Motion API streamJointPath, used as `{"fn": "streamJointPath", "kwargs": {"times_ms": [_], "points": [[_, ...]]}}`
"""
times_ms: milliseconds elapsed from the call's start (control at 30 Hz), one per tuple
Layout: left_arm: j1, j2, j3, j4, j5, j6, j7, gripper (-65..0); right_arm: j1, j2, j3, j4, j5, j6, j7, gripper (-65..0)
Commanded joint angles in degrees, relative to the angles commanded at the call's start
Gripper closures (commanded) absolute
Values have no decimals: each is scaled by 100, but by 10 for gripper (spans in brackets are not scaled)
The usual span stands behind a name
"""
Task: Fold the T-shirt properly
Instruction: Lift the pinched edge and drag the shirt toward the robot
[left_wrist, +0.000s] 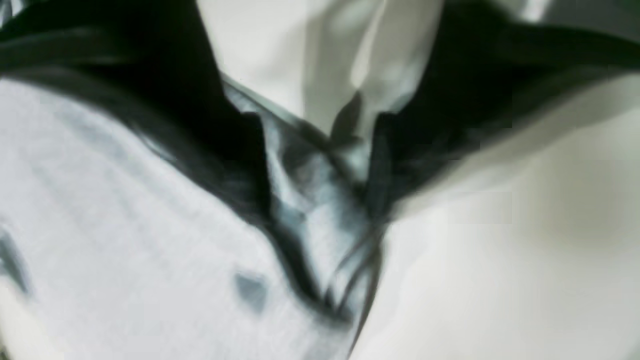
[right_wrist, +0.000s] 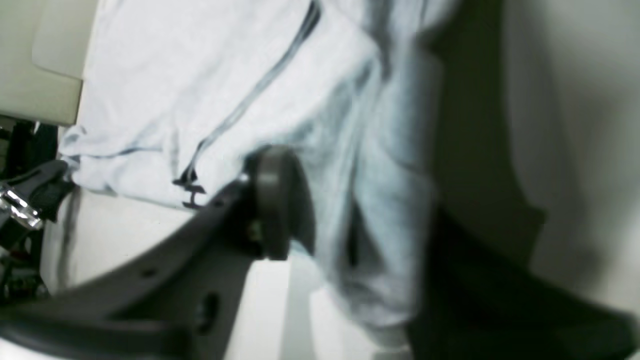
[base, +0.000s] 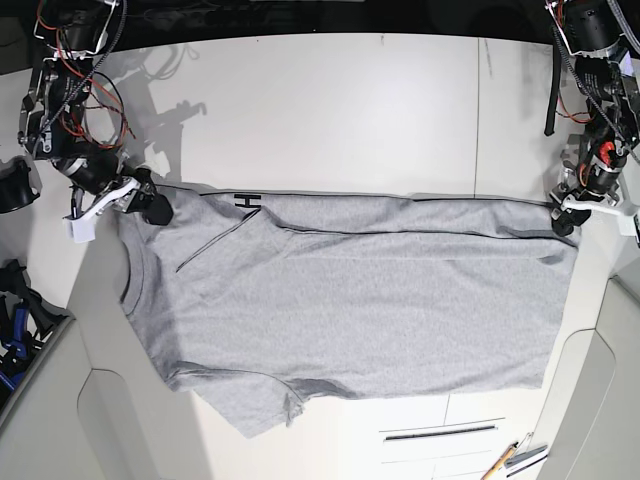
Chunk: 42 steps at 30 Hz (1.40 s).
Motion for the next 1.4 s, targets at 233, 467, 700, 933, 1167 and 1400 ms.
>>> {"fn": "streamJointPath", "kwargs": {"times_ms": [233,467,700,933,1167,1400], "points": [[-11,-133,0,192,39,-63,426,0,-2,15,33,79,4,44,-120,0],[782,-400,-2,1648,-63,-61,761,0,-37,37,544,640,433,46,-1311,0],[1816,-426,-81,2481,-142,-48,807,0,-656,422,560,1073,920,116,-1572,0],[2319,-426,-544,2883,-525,-68,1088,0,-1635,466,595,2000,966,116,-1567,0],[2603,-424,-719,2883,-699,-114,1344,0,-2076,472,887,2393,968,111,-1574,0],[3073,-426,-719,2883,-695,-129,1349,0,-2490,721,911,2391,1019,111,-1574,0]]}}
